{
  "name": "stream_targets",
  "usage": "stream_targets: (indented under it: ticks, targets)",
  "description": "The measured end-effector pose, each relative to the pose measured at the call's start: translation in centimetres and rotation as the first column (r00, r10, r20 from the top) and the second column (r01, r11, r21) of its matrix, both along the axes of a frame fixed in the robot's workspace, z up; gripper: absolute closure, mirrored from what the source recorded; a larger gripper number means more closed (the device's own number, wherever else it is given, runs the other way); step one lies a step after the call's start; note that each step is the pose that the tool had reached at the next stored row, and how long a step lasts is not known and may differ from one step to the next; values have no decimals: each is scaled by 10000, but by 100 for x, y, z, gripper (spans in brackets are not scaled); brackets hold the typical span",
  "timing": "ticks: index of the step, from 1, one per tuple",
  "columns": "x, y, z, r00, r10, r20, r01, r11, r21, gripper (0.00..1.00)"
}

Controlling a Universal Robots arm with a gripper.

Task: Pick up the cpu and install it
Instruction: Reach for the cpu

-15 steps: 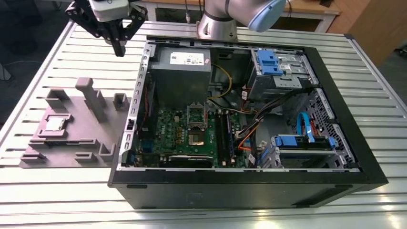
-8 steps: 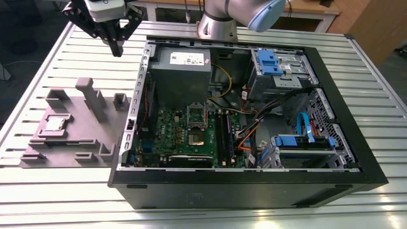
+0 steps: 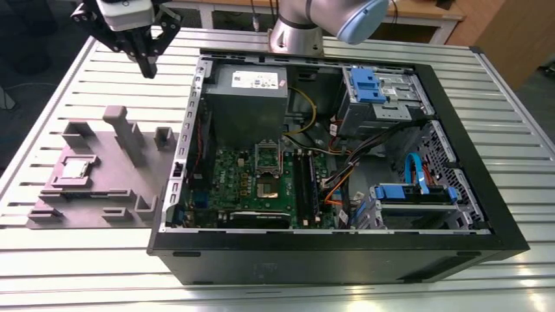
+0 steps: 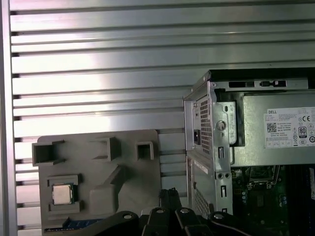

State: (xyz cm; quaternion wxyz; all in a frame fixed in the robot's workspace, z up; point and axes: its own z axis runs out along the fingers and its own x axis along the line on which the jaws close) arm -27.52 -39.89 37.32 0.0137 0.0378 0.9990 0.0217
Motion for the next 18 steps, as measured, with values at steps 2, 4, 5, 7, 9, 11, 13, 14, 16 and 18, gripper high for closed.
stream_targets:
  ticks: [2,4,5,7,9,11,13,14,16,18]
  targets:
    - [-39,0,-6,10000,0,0,0,10000,0,90]
    - [-75,0,-11,10000,0,-1,0,10000,0,90]
    - [-91,0,-14,10000,0,0,0,10000,0,90]
    - [-120,0,-19,10000,0,0,0,10000,0,90]
    - [-153,0,-24,10000,0,-1,0,10000,-1,90]
    - [-187,0,-31,10000,-1,-1,1,10000,-1,90]
    - [-221,0,-38,10000,0,-1,0,10000,0,90]
    - [-240,0,-42,10000,0,-1,0,10000,0,90]
    - [-280,0,-52,10000,1,-1,-1,10000,-1,90]
    - [-324,0,-63,10000,1,0,-1,10000,0,90]
